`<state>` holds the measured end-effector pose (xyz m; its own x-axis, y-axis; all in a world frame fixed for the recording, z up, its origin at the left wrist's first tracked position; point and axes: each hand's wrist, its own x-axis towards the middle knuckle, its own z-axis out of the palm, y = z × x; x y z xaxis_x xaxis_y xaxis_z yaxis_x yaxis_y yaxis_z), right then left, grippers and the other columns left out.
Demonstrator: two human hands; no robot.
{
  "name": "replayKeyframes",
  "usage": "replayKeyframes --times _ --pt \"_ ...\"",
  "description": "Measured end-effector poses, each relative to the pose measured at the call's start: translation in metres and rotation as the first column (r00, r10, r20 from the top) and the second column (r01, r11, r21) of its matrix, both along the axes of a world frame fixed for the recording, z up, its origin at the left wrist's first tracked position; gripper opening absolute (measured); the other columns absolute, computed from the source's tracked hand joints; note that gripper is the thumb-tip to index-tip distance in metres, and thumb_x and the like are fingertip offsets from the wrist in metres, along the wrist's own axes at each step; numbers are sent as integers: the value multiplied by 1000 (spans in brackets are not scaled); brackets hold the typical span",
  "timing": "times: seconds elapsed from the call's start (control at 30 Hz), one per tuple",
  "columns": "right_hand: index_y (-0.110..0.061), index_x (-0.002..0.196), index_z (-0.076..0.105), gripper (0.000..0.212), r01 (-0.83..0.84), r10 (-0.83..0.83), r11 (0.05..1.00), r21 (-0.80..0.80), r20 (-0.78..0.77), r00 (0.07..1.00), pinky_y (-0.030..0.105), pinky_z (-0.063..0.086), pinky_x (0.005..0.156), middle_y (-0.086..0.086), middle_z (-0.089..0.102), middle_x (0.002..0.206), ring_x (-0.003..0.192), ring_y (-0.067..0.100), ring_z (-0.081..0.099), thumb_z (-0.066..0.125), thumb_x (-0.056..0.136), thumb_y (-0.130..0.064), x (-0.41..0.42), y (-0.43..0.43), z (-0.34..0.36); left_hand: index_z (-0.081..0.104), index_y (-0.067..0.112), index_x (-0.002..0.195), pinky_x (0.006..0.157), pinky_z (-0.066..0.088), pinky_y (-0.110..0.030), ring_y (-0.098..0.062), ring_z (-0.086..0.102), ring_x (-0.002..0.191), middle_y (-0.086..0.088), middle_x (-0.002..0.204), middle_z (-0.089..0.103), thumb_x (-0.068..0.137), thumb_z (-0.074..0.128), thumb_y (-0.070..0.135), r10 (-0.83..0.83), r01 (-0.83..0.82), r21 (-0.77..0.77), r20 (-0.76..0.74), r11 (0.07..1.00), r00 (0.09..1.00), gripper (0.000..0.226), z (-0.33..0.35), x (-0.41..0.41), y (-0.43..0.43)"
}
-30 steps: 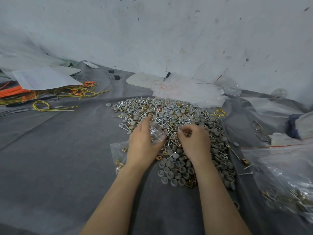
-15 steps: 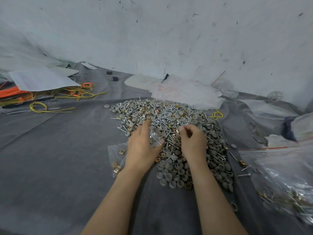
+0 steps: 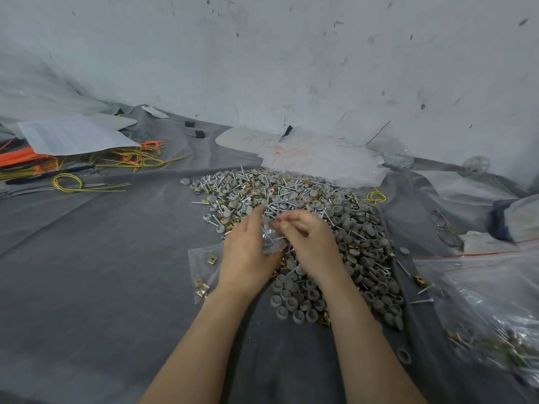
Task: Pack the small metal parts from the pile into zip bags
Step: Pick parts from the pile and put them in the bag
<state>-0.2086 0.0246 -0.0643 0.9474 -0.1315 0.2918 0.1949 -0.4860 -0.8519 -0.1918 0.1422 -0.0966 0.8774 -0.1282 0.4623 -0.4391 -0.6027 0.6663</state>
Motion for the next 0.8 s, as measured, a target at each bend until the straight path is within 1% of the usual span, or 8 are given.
replayKeyframes --times 0.07,0.13,0.17,0.2,0.27,0.33,0.6,0.8 --pt "-21 103 68 17 183 -176 976 -120 62 982 4 44 73 -9 68 101 86 -4 60 53 95 -14 0 -8 -2 32 14 145 108 35 -40 -21 42 128 -5 138 49 80 72 22 15 -15 -2 0 1000 1000 77 0 0 0" --pt "-18 111 68 22 348 -340 885 -308 81 937 25 49 88 -1 66 110 98 10 58 52 96 -16 2 -18 -7 31 15 146 108 34 -38 -21 41 129 -4 139 48 81 72 24 24 -24 1 2 1000 1000 77 0 1 0" --pt "-20 114 67 23 366 -386 830 -421 40 922 35 46 94 1 62 117 106 18 55 52 96 -20 3 -21 -9 31 15 146 109 34 -37 -20 41 129 -3 139 48 81 72 24 25 -25 4 1 1000 1000 77 -1 1 -1" --pt "-23 118 64 25 344 -418 781 -521 -27 908 41 42 99 3 56 124 115 24 49 52 96 -25 3 -23 -12 31 16 146 109 34 -37 -20 41 129 -3 139 48 81 72 24 26 -26 6 1 1000 1000 77 -1 1 0" --pt "-27 124 60 29 281 -449 739 -612 -136 883 45 33 104 4 44 133 124 30 37 51 96 -32 3 -21 -15 30 16 146 109 33 -36 -20 40 130 -3 140 47 81 72 24 28 -28 9 2 1000 1000 77 -2 1 0" --pt "-29 123 59 29 279 -457 736 -617 -149 877 46 30 104 5 40 134 126 31 33 51 96 -34 3 -19 -15 30 16 146 109 33 -35 -20 39 131 -3 141 46 81 72 25 25 -25 8 1 1000 1000 77 -1 1 0" --pt "-27 104 61 12 357 -487 752 -554 -101 868 44 29 103 4 44 127 124 29 36 55 93 -27 0 -15 -13 29 17 146 109 32 -34 -17 39 129 -1 140 47 80 72 25 28 -28 28 -1 999 1000 79 -4 2 -1" --pt "-19 95 59 5 472 -505 794 -384 16 863 40 37 93 -1 62 100 102 24 55 54 94 -19 2 -19 -8 30 17 145 107 34 -34 -18 41 126 -2 137 49 80 72 23 23 -23 25 11 999 1000 78 -4 2 -1"
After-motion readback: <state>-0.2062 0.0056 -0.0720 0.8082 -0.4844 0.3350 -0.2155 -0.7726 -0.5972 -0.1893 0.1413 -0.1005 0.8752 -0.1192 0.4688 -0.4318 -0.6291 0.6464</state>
